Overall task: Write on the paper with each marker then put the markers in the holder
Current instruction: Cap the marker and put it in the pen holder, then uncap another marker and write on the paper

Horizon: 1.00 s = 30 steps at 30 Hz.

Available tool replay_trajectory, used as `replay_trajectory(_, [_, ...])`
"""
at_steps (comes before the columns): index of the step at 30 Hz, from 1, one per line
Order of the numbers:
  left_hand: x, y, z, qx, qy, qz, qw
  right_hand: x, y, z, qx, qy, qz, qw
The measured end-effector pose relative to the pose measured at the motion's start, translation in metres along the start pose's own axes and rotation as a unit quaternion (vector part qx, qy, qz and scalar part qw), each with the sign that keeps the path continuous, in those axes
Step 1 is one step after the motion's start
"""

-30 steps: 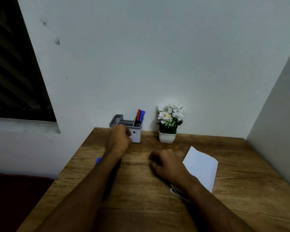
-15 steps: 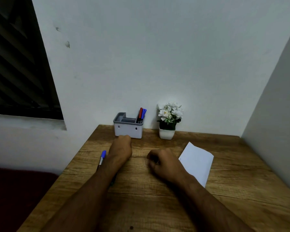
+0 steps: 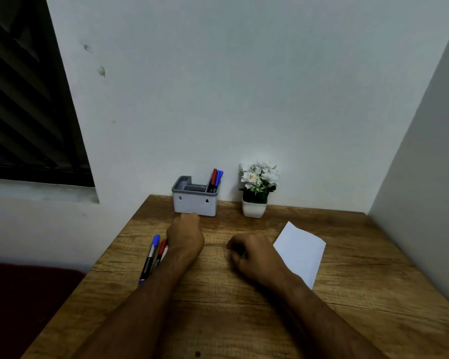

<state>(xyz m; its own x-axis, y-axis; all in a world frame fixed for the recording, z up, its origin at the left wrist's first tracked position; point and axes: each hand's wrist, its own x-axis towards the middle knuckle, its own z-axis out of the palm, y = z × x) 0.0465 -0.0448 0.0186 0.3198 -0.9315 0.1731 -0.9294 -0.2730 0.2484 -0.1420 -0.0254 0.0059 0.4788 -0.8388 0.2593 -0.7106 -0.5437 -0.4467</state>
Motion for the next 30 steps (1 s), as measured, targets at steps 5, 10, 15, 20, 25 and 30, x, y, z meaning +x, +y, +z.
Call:
replay_trajectory(5, [0.0,0.004,-0.002,0.032,0.001,-0.022,0.999,0.001,0.0,0.003,-0.003,-0.008,0.0,1.0])
replay_trajectory(10, [0.003,0.004,-0.004,0.033,0.003,-0.039,0.999,-0.001,0.002,0.003,0.003,-0.011,0.006,1.0])
replay_trajectory(15, [0.003,0.009,-0.005,-0.012,0.002,-0.038,0.999,-0.002,0.001,0.001,0.024,-0.005,0.016,1.0])
replay_trajectory(20, [0.004,0.022,-0.013,-0.17,-0.006,-0.057,0.984,-0.001,-0.004,-0.001,0.074,0.022,0.039,0.996])
replay_trajectory(25, [0.009,0.034,-0.018,-0.391,-0.039,-0.079,0.916,0.0,-0.005,-0.003,0.112,0.062,0.065,0.99])
replay_trajectory(30, [-0.001,0.051,-0.026,-0.547,-0.029,-0.1,0.831,-0.001,-0.003,-0.012,0.123,0.104,0.085,0.983])
